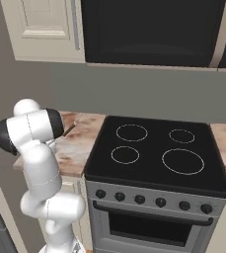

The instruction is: Place the garlic and carrot inside the fridge drawer. Close the drawer after placing the vegetables.

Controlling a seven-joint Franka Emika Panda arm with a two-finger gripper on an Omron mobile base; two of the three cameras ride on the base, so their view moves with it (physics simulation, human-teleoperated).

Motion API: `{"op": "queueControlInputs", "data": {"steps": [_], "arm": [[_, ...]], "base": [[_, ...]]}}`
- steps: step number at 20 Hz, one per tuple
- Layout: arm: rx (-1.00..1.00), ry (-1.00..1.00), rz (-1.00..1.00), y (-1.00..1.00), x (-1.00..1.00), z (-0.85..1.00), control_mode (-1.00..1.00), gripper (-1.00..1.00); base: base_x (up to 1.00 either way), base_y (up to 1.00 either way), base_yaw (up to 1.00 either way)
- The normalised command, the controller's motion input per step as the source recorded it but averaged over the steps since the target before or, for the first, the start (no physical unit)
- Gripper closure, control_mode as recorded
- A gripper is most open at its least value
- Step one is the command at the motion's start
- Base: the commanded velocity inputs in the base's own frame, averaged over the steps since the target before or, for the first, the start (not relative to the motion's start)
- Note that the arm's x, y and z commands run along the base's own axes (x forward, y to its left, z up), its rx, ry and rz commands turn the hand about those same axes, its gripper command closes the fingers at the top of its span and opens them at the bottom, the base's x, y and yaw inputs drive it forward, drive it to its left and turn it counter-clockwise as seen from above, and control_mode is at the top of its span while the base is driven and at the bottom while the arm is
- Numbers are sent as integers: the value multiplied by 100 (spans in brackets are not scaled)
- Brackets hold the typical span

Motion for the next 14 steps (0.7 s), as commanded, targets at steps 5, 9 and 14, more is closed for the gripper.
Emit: {"op": "queueControlInputs", "data": {"steps": [5, 9, 14], "arm": [[6, 0, -6, -100, -59, -2, -100, 100], [3, 0, -10, -66, -55, 49, -100, 100], [0, -17, -2, -2, -63, 100, -100, 100]], "base": [[0, 0, 0], [0, 0, 0], [0, 0, 0]]}}
